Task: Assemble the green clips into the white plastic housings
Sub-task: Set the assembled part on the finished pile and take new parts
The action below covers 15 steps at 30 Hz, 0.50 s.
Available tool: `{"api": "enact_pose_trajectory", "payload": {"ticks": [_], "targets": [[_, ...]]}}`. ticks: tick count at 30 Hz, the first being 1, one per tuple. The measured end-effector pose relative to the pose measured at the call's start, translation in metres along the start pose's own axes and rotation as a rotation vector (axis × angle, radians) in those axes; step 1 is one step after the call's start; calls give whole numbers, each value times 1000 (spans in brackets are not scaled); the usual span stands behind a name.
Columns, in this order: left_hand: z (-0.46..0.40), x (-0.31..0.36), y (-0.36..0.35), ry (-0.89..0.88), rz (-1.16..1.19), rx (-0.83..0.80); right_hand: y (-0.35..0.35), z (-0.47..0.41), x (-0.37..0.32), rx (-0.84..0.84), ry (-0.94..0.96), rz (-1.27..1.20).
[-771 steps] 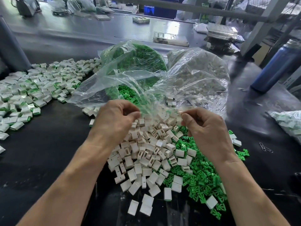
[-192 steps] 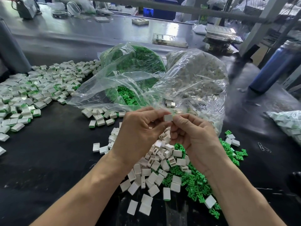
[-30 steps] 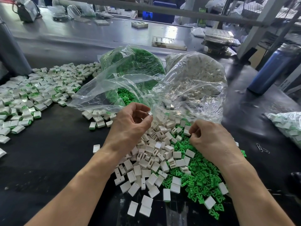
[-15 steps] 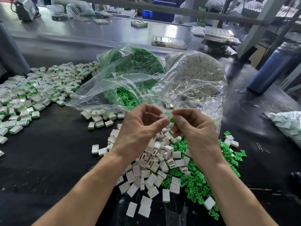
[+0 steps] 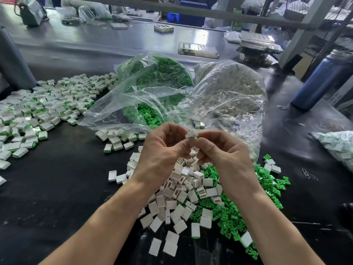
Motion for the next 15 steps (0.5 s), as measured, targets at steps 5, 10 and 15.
{"api": "enact_pose_trajectory", "payload": {"ticks": [5,10,15], "targets": [[-1,-5,1,16,-62,-9,7,-1,-4,100,86,-24],[-1,-8,-3,14,-117,-43,5,0,-6,63,133,39],[-1,-8,-1,12,-126,-50,2,2,-8,29,150,78]]}}
Point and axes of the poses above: each hand's wrist, its own z-axis away from the middle knuckle, its own y-axis out of the back of the hand, x = y × z, the point moved 2 cm from there along -z, towards the middle knuckle, and after that the axes turned 9 degrees about -z, right-handed, at the moved point
